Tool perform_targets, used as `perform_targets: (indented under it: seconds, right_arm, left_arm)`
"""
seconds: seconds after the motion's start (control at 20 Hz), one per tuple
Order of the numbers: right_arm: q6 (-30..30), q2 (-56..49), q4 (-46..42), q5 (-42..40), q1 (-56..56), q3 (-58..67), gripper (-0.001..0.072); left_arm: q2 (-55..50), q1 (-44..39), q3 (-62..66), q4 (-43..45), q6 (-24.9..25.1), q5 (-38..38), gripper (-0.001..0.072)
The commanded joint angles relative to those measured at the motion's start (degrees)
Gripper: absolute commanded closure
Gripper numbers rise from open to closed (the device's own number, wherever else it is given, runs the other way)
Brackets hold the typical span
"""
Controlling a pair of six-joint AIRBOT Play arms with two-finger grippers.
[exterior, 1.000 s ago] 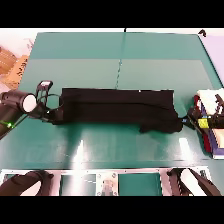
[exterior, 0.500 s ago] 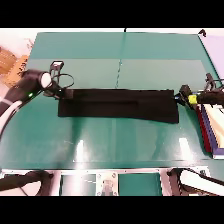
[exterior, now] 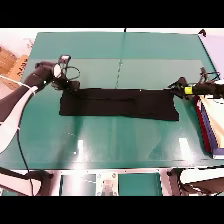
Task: Fold the shirts.
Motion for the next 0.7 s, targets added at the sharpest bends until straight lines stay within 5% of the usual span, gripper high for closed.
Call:
perform_targets:
  seconds: [0.0,0.35,0.45,0.65]
  right_arm:
    - [-2.82,-1.18,-2.56,8.17,-5.20,6.32,0.0193]
    - [-9.53,-8.26,-9.16,20.98,-12.41,7.98,0.0128]
    - [-11.17,-12.26,-8.63,21.86,-11.32,7.98,0.0126]
    - [-14.84,-17.88,-3.10,22.03,-8.07,8.00,0.0125]
  left_arm:
    - [-0.72,2.49,7.48,2.51,-0.11,-7.61,0.0016]
    - [-0.74,8.48,14.60,-5.68,-1.09,-16.70,0.0058]
    - [-0.74,8.31,14.60,-7.91,1.53,-16.59,0.0693]
    - [-0.74,8.31,14.60,-14.97,3.41,-15.76,0.0677]
